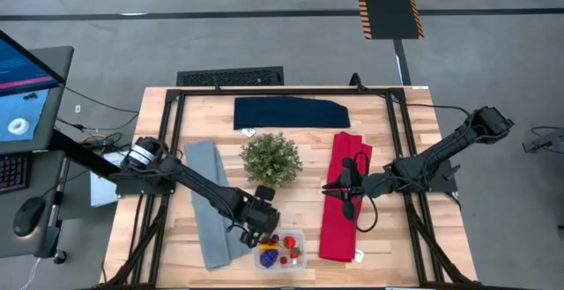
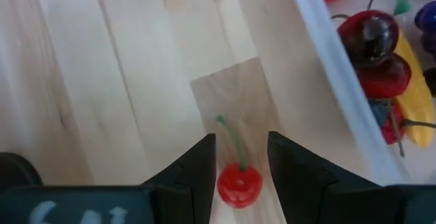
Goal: Pick and placing Produce into tupperware
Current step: Put the cherry into the transparent container
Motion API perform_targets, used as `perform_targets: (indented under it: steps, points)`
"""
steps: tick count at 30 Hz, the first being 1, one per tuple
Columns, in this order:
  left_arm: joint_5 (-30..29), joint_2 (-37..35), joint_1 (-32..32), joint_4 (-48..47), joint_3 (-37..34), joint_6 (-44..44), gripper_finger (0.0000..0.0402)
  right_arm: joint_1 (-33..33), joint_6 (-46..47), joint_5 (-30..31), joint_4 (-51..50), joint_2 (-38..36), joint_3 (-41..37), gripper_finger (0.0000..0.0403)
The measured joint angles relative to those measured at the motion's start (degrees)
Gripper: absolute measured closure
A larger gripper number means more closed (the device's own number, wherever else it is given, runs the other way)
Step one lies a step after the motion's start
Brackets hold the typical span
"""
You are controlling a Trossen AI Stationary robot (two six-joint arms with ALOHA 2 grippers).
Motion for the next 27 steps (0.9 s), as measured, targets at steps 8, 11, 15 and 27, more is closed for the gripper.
perform_targets:
  steps: [8, 11, 15, 27]
  points:
    - [1.94, 1.77, 0.39, 0.49, 0.07, 1.36, 0.0278, 0.00, 0.00, 0.00, -0.03, -0.02, 0.00, 0.0310]
    - [2.15, 1.79, 0.49, 0.50, 0.07, 1.74, 0.0278, 0.00, 0.00, 0.00, -0.10, -0.02, 0.00, 0.0310]
    - [3.47, 1.84, 1.14, 0.21, 0.07, 2.58, 0.0278, 0.00, 0.00, 0.00, -0.05, -0.02, -0.02, 0.0310]
    - [7.36, 1.86, 4.07, 0.64, 0.07, 2.99, 0.0278, 0.00, 0.00, 0.00, 0.10, -0.02, -0.02, 0.0310]
